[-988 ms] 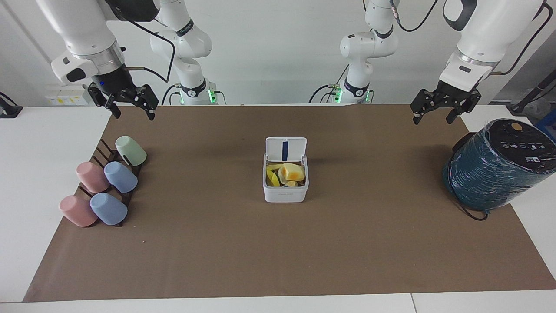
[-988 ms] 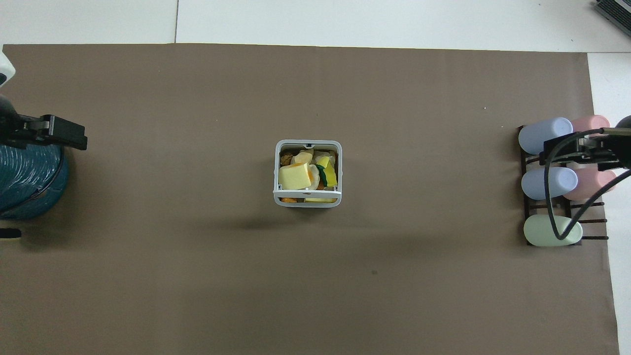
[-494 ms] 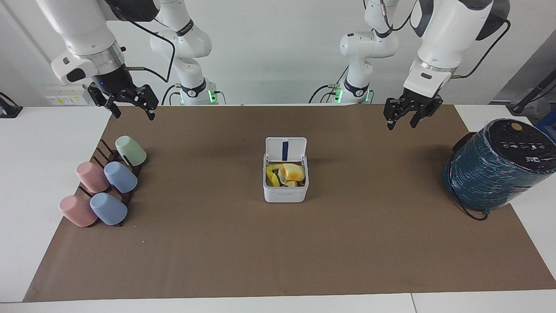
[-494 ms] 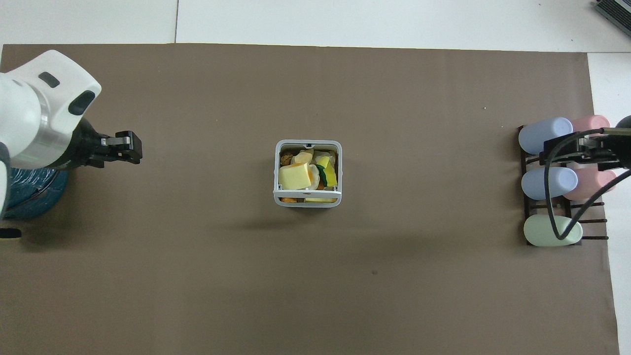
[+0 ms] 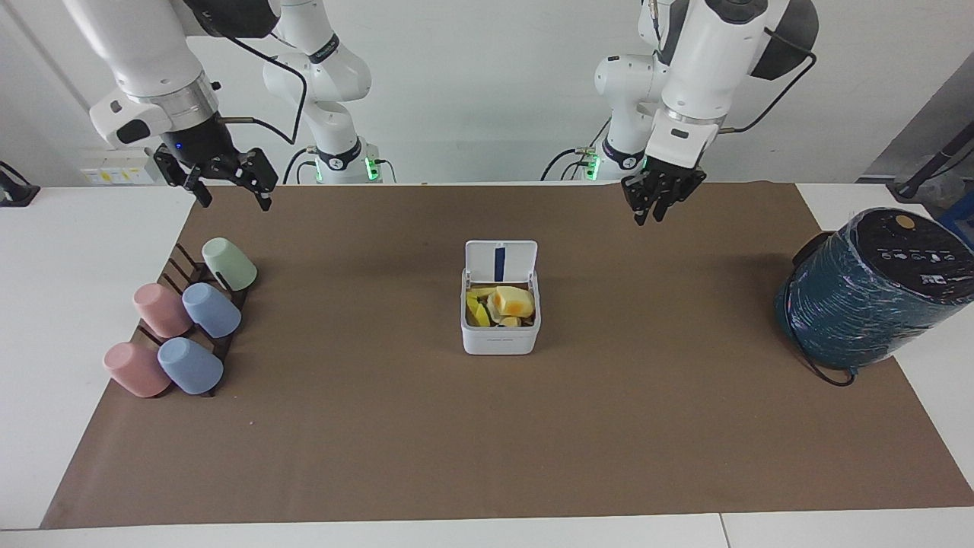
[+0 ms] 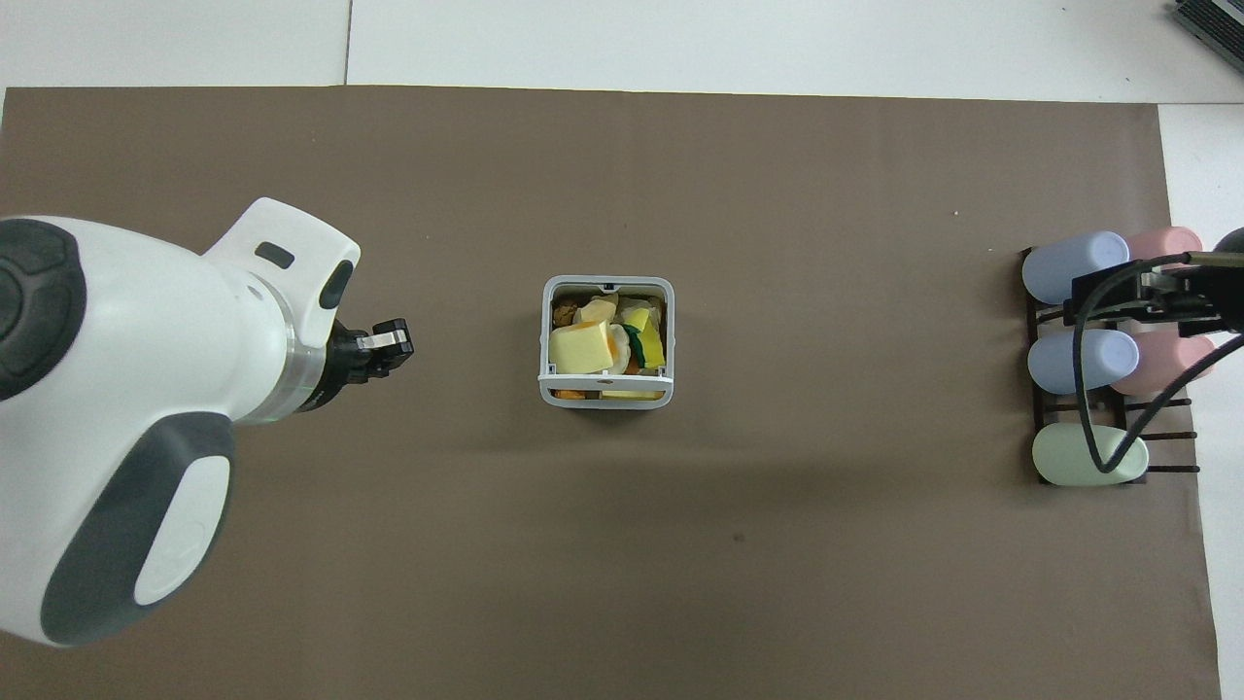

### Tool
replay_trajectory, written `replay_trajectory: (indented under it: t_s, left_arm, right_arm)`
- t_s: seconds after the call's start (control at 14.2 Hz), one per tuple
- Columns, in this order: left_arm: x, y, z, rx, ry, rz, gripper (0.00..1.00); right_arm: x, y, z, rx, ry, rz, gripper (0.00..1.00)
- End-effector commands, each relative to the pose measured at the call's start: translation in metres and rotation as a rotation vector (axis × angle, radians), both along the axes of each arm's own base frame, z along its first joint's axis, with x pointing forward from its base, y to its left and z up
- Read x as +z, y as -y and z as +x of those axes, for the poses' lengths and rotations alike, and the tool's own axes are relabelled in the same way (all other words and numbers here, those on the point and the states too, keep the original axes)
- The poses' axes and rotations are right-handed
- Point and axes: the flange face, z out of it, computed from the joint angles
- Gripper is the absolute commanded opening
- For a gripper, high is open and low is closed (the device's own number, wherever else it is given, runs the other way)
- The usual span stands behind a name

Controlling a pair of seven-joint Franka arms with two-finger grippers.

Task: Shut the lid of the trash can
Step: 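Move the left gripper toward the near side of the white bin, then push the bin lid up and over with the left gripper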

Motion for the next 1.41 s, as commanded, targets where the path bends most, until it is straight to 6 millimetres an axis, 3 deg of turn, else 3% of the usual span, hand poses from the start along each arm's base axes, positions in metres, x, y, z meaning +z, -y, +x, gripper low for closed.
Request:
replay_trajectory:
  t_s: [0.0,0.35,0.71,0.99,1.34]
  left_arm:
    - [-0.011,0.015,-0.029,0.047,-0.007,-0.059,0.05]
    - [-0.045,0.084,-0.069,0.070,0.016,-0.129,0.03]
    - [-0.082,0.126,-0.091,0.068,0.009,-0.146,0.03]
    - [-0.102,0.146,-0.074,0.139,0.079,-0.235,0.03]
    - [-0.110,0.139,-0.032,0.253,0.179,-0.347,0.03]
  right_arm:
    - [0.001,0.001,-0.008,0.026,-0.008,-0.002,1.00]
    - [0.001,0.001,-0.008,0.026,-0.006,-0.002,1.00]
    - [0.001,0.001,-0.008,0.026,-0.006,-0.002,1.00]
    - [0.001,0.001,-0.008,0.026,-0.006,-0.002,1.00]
    - [0.001,0.001,-0.008,0.026,-0.006,-0.002,1.00]
